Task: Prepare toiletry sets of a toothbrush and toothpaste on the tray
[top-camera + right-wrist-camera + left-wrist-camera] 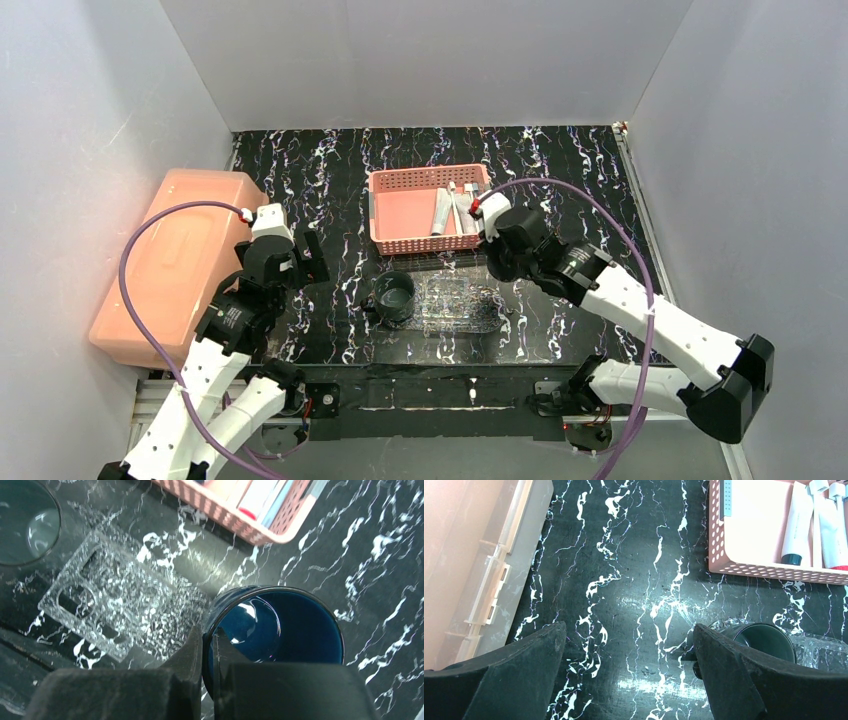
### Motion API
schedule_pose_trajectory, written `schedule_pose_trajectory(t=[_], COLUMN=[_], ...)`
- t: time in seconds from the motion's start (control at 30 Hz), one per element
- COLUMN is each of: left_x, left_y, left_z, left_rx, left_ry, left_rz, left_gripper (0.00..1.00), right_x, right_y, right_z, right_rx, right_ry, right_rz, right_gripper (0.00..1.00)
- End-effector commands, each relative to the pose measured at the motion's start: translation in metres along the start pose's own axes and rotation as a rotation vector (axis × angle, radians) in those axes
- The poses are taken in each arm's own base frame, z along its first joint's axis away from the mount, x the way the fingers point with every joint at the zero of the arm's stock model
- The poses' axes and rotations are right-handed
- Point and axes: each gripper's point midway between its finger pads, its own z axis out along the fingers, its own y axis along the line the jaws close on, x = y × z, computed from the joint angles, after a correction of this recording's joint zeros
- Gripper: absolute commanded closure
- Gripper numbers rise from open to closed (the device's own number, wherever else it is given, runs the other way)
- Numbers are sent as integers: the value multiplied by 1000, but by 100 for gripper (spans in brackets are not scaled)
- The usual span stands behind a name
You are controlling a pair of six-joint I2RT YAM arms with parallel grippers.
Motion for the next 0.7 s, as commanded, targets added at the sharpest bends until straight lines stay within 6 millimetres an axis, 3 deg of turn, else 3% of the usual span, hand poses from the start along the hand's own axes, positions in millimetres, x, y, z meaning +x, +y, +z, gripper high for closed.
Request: schedule_pose_trajectory(t=[0.0, 0.33, 0.67], left_x=[-1, 1, 2], left_y=[2, -1, -3], left_z=[2, 4, 4], left_rx=[-9, -2, 10], left_ry=[-2, 17, 20], left_rz=[-1, -1, -5], left_gripper=[2, 2, 2], right_x=[0, 41, 57], right_y=[0, 14, 30], right_z=[-14, 0, 19], right_rx=[-6, -38, -66], right_ry=[-46, 28, 42], right_rz=[88, 172, 219], right_gripper=[99, 99, 99])
